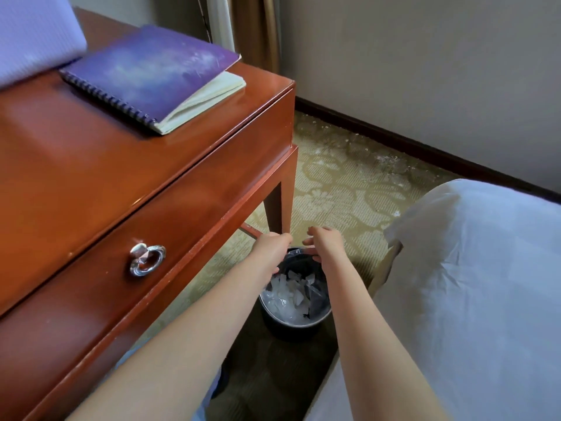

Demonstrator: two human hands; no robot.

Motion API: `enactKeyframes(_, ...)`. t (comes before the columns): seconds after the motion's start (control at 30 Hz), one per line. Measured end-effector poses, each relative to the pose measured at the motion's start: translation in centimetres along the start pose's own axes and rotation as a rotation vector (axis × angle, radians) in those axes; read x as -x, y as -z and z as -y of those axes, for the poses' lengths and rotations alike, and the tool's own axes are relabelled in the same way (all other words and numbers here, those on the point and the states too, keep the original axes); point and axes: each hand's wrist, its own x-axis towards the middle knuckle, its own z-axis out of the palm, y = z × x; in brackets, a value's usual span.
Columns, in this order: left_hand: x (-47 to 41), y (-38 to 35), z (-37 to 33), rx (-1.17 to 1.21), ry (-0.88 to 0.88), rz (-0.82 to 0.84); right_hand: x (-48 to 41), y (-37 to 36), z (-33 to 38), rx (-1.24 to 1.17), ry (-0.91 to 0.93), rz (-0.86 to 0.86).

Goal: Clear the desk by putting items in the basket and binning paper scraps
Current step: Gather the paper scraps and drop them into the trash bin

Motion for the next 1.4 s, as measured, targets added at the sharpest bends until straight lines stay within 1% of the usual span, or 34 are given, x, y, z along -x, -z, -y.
enactKeyframes(0.1,4.2,1.3,-0.9,-0.077,-0.182,-0.054,4.0,0.8,2.4,0.018,0.122,-0.001)
enactKeyframes(0.17,7.5,2.6,-1.3,-0.079,-0.307,-0.071,7.4,1.0,4.2,0.04,0.214,0.009)
enactKeyframes(0.27,12.7,5.5,-2.0,-0.066,-0.518,-0.101,13.3,0.8,6.9,-0.012,0.352,0.051)
enactKeyframes(0.4,18.8,10.4,-2.6,-0.015,-0.759,-0.246,21.0,-0.9,10.1,-0.032,0.567,0.119)
enactKeyframes(0.47,21.2,13.3,-2.3,0.029,-0.832,-0.335,24.5,-2.3,11.5,-0.032,0.628,0.178)
enactKeyframes(0.53,23.4,16.3,-1.5,0.051,-0.865,-0.43,27.6,-4.0,12.5,-0.012,0.69,0.249)
enactKeyframes(0.7,28.8,24.4,2.2,0.069,-0.805,-0.645,34.4,-10.3,14.4,0.125,0.802,0.39)
enactKeyframes(0.8,32.4,29.3,4.9,0.082,-0.753,-0.783,38.7,-15.0,14.7,0.196,0.872,0.504)
enactKeyframes(0.97,37.3,36.6,10.1,0.102,-0.592,-1.01,45.6,-22.6,13.5,0.337,0.986,0.667)
enactKeyframes(1.17,40.0,43.8,16.2,0.095,-0.379,-1.264,50.9,-31.3,11.2,0.502,1.024,0.821)
enactKeyframes(1.27,40.5,47.1,18.7,0.072,-0.297,-1.352,52.5,-35.4,10.4,0.578,1.055,0.908)
enactKeyframes(1.4,41.0,51.6,21.6,0.031,-0.169,-1.423,54.3,-41.3,9.9,0.611,1.053,0.994)
